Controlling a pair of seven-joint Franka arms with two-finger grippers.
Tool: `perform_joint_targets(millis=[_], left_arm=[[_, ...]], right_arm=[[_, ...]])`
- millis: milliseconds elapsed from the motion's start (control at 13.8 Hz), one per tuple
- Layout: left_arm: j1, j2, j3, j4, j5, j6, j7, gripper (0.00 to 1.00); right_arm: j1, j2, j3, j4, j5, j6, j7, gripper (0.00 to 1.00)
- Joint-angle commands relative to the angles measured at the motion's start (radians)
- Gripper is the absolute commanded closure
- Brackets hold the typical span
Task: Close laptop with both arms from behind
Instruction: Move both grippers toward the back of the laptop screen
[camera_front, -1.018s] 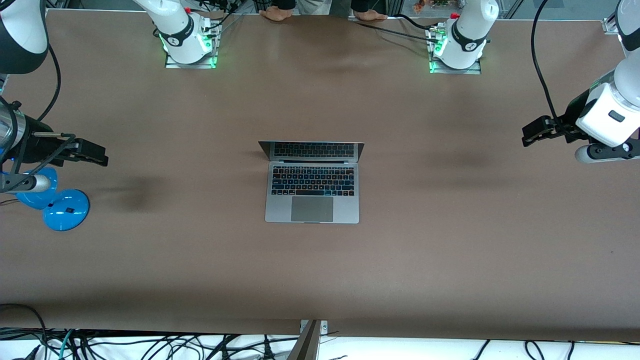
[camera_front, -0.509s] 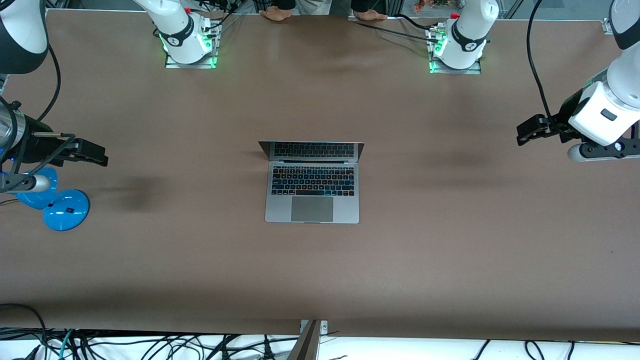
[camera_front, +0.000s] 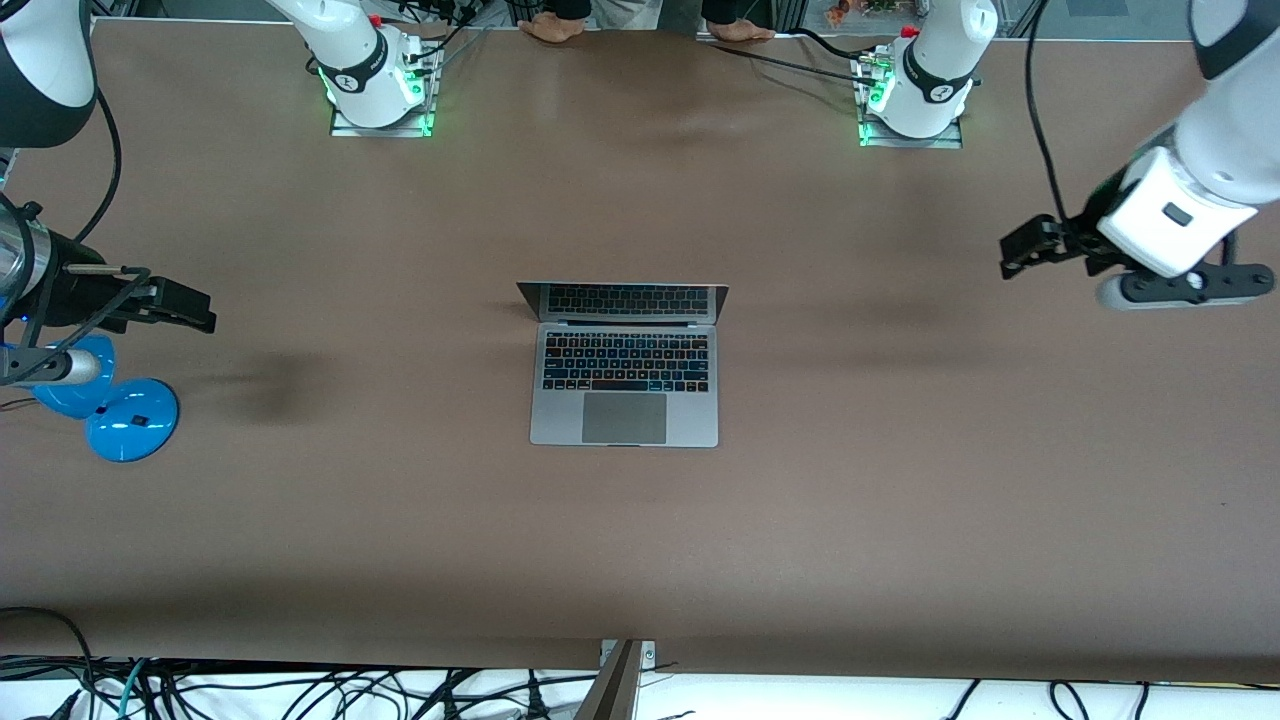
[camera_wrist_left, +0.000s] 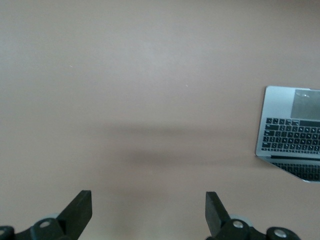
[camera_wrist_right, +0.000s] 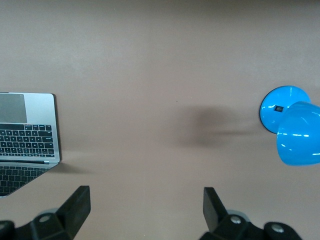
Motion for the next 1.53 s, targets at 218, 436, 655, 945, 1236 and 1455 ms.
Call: perform_joint_targets(millis=[218,436,655,945,1236,1455], left_arm=[[-0.005,-0.013,-0.095,0.01,-0.016,-0.027,-0.116,0.0],[-0.005,-0.013,-0.156,0.008,-0.016,-0.027,-0.167,0.0],[-0.003,-0.02,-0.216,-0.007,-0.016,-0.027,-0.212,0.0],[-0.003,-0.052,-0.305,-0.059,-0.021,-0.017,-0.303,0.01],[-0.002,-0.106,-0.362,-0.156,-0.077,0.05,-0.378,0.04],[-0.003,-0.108,-0.418,-0.211,-0.079,0.11,-0.456,0.06]], right_arm=[[0.013,-0.011,0.011,0.0,0.019,-0.001,-0.004,0.0],[0.064,-0.008,0.014,-0.001,0.088,-0.007,0.001,0.0],[0.139,-0.003,0.012,-0.007,0.135,-0.01,0.011,0.0],[0.248,0.0,0.012,-0.047,0.129,-0.001,0.024,0.0],[0.377,0.01,0.012,-0.067,0.118,0.033,0.252,0.0],[0.435,0.024,0.012,-0.067,0.119,0.06,0.456,0.03]])
